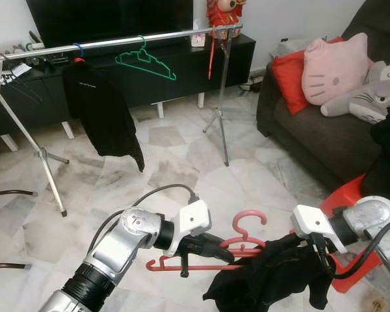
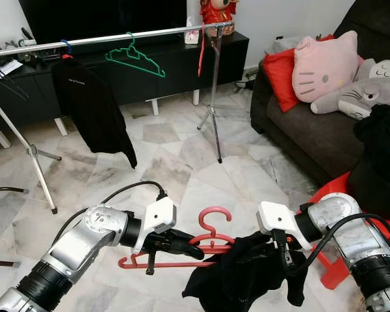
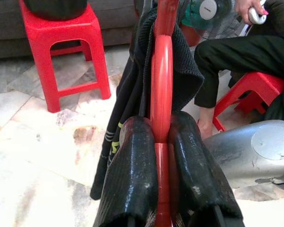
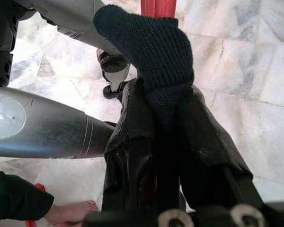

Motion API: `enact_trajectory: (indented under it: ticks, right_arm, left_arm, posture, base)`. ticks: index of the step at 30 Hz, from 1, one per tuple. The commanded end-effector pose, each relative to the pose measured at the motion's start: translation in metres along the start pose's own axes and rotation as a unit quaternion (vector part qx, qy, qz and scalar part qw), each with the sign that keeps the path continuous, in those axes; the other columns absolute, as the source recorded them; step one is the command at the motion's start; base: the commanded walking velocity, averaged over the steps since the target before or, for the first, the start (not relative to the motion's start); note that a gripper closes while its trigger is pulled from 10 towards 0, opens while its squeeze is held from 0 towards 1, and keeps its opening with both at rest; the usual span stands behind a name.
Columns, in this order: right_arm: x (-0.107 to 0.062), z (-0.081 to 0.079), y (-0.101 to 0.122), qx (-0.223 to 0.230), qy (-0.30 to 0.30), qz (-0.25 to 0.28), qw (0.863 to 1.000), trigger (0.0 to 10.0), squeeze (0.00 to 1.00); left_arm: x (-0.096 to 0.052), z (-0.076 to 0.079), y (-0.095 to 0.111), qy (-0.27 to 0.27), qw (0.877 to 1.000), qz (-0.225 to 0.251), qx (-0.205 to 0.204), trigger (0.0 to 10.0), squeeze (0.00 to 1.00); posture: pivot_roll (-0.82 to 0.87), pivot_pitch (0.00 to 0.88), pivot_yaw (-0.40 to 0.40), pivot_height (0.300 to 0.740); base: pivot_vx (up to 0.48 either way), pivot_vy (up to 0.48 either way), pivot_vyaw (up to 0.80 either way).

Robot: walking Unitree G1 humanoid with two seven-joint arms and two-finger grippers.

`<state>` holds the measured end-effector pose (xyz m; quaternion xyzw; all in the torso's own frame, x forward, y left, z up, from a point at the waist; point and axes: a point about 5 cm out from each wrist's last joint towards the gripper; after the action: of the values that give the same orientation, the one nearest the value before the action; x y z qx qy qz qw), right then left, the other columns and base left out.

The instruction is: Hang hanger

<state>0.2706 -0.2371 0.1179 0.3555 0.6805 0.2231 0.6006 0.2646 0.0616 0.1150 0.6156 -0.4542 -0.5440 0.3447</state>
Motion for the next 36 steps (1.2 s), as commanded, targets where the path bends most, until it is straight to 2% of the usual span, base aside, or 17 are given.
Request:
enact_trajectory:
  ticks: [1, 2, 3, 4, 10, 18, 22, 25, 27, 29, 31, 33, 34, 36]
  right_arm:
    - [0.007, -0.001, 0.007, -0.022, 0.014, 0.007, 1.0, 0.0, 0.0]
    - [0.007, -0.001, 0.007, -0.022, 0.013, 0.007, 1.0, 0.0, 0.0]
    - [0.007, -0.001, 0.007, -0.022, 0.013, 0.007, 1.0, 0.0, 0.0]
    - [0.006, -0.001, 0.007, -0.021, 0.011, 0.006, 1.0, 0.0, 0.0]
    - [0.007, 0.002, 0.004, -0.02, -0.006, -0.002, 1.0, 0.0, 0.0]
    - [0.002, 0.005, -0.003, -0.012, -0.033, -0.011, 0.999, 0.0, 0.0]
    - [-0.007, 0.008, -0.011, 0.001, -0.07, -0.015, 0.997, 0.0, 0.0]
    - [-0.018, 0.011, -0.017, 0.013, -0.103, -0.02, 0.994, 0.0, 0.0]
    - [-0.021, 0.012, -0.019, 0.018, -0.112, -0.017, 0.993, 0.0, 0.0]
    - [-0.027, 0.014, -0.02, 0.021, -0.133, -0.012, 0.991, 0.0, 0.0]
    - [-0.03, 0.015, -0.02, 0.02, -0.146, -0.007, 0.989, 0.0, 0.0]
    - [-0.038, 0.02, -0.013, 0.014, -0.178, 0.016, 0.984, 0.0, 0.0]
    - [-0.043, 0.024, -0.005, 0.011, -0.199, 0.041, 0.979, 0.0, 0.0]
    - [-0.047, 0.027, 0.003, 0.003, -0.216, 0.061, 0.974, 0.0, 0.0]
  left_arm:
    - [0.003, -0.007, 0.02, 0.006, 0.999, 0.024, 0.037, 10.0, 0.0]
    - [0.004, -0.008, 0.02, 0.009, 0.999, 0.025, 0.036, 10.0, 0.7]
    - [0.004, -0.008, 0.02, 0.009, 0.999, 0.025, 0.036, 10.0, 0.7]
    - [0.003, -0.009, 0.02, 0.01, 0.999, 0.024, 0.032, 10.0, 1.0]
    - [0.0, -0.008, 0.019, 0.007, 0.999, 0.021, 0.031, 10.0, 1.0]
    - [-0.015, -0.012, 0.015, 0.008, 1.0, 0.004, 0.025, 10.0, 1.0]
    - [-0.033, -0.019, 0.011, 0.047, 0.999, -0.01, 0.022, 10.0, 1.0]
    - [-0.054, -0.03, 0.004, 0.117, 0.993, -0.021, 0.011, 10.0, 1.0]
    - [-0.061, -0.032, 0.002, 0.139, 0.99, -0.024, 0.007, 10.0, 1.0]
    - [-0.078, -0.036, -0.003, 0.184, 0.983, -0.031, -0.003, 10.0, 1.0]
    - [-0.088, -0.039, -0.007, 0.212, 0.977, -0.033, -0.011, 10.0, 1.0]
    - [-0.104, -0.044, -0.013, 0.268, 0.962, -0.038, -0.021, 10.0, 1.0]
    - [-0.113, -0.048, -0.019, 0.312, 0.948, -0.049, -0.022, 10.0, 1.0]
    - [-0.12, -0.053, -0.025, 0.359, 0.93, -0.075, -0.019, 10.0, 1.0]
  posture:
    - [-0.14, 0.032, -0.038, 0.74]
    - [-0.14, 0.032, -0.038, 0.74]
    - [-0.14, 0.032, -0.038, 0.74]
    - [-0.14, 0.032, -0.038, 0.74]
    - [-0.14, 0.036, -0.038, 0.74]
    - [-0.14, 0.039, -0.039, 0.74]
    - [-0.14, 0.041, -0.038, 0.74]
    - [-0.14, 0.044, -0.039, 0.74]
    - [-0.14, 0.044, -0.039, 0.74]
    - [-0.14, 0.047, -0.041, 0.74]
    - [-0.14, 0.048, -0.042, 0.74]
    - [-0.14, 0.049, -0.041, 0.74]
    - [-0.14, 0.05, -0.04, 0.74]
    - [-0.14, 0.05, -0.04, 0.74]
  base:
    - [0.0, 0.0, 0.0]
    - [0.0, 0.0, 0.0]
    - [0.0, 0.0, 0.0]
    - [0.0, 0.0, 0.0]
    - [0.0, 0.0, 0.0]
    - [0.0, 0.0, 0.0]
    - [0.0, 0.0, 0.0]
    - [0.0, 0.0, 0.0]
    - [0.0, 0.0, 0.0]
    - [0.0, 0.0, 0.0]
    - [0.0, 0.0, 0.0]
    - [0.0, 0.0, 0.0]
    - [0.0, 0.0, 0.0]
    - [0.0, 0.0, 0.0]
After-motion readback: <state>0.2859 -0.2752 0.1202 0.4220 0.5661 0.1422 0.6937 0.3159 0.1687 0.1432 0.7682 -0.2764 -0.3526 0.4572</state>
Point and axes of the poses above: a point about 5 cm out from each wrist's last joint towards the gripper, its own x axis pointing out of the wrist towards the gripper, its own y axis along the axis of the wrist's last joint, z = x × y, and after that the axes turned 10 degrees about x, right-handed
